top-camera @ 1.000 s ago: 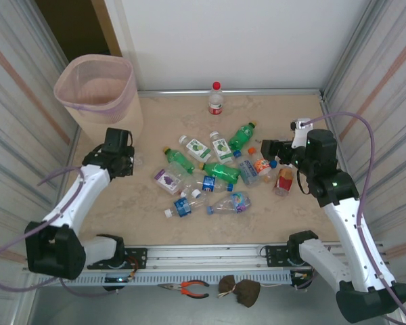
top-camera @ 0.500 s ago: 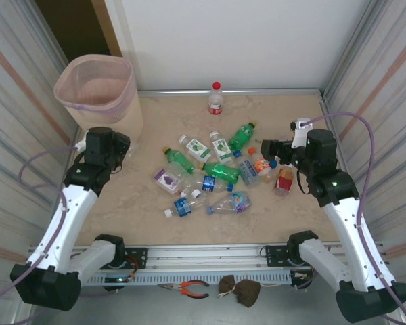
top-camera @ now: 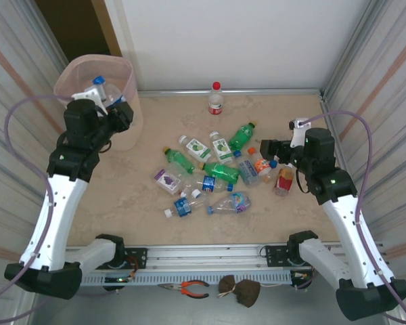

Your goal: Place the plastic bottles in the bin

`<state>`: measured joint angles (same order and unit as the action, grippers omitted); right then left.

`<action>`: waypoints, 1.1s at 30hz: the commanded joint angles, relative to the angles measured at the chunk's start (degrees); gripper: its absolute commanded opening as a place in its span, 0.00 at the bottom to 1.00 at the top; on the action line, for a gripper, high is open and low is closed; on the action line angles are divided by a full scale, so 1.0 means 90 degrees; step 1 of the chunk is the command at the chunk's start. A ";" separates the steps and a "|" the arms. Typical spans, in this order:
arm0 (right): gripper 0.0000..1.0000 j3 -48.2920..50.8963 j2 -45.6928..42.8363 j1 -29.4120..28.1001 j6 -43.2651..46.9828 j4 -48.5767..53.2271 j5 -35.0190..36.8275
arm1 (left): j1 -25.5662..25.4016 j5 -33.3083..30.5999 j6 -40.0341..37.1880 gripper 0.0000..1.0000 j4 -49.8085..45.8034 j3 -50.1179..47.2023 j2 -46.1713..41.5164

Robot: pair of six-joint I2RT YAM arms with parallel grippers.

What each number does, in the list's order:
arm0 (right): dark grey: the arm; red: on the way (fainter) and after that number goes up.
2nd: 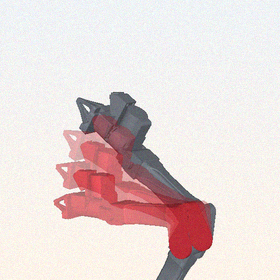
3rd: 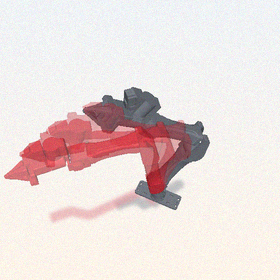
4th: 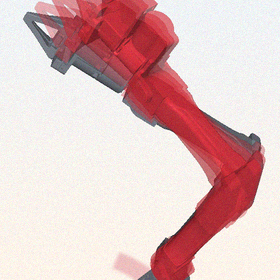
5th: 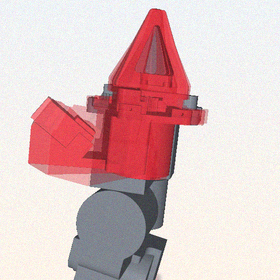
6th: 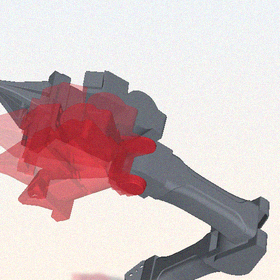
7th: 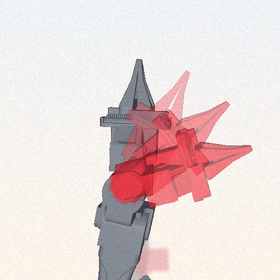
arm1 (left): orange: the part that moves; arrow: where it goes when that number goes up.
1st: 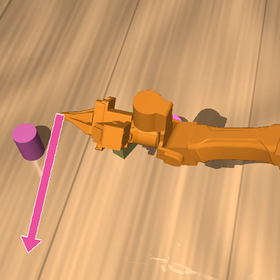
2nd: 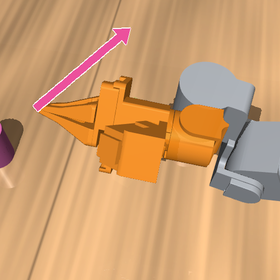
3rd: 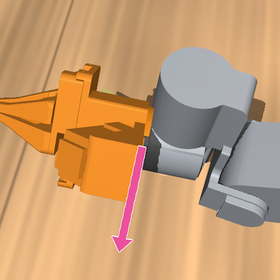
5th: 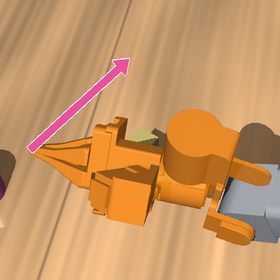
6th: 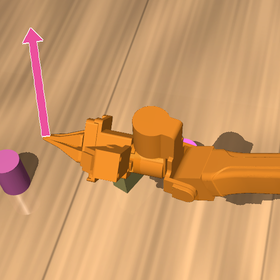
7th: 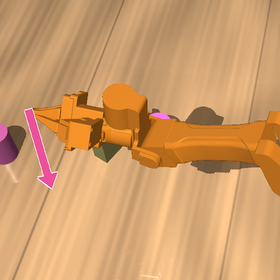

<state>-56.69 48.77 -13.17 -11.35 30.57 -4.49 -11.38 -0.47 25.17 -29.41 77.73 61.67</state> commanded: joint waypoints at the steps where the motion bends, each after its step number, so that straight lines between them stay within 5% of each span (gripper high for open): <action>1: 0.99 -0.0191 -0.0038 -0.0046 0.0089 0.0091 0.0032 | -0.0035 0.0338 -0.1739 0.44 -0.0097 0.0724 0.0357; 22: 0.99 -0.0376 0.0307 -0.0060 0.0051 -0.0111 0.0040 | 0.0267 -0.2692 -0.5260 0.43 -0.1306 0.4636 0.4067; 33: 0.99 -0.0443 0.0614 -0.0119 0.0051 -0.0242 0.0088 | 0.1025 -0.2280 -0.4880 0.43 -0.1967 0.5755 0.5519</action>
<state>-59.13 54.11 -13.67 -11.35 29.58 -4.29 -3.64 -21.91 -19.55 -44.23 126.65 110.04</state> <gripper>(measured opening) 0.993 0.428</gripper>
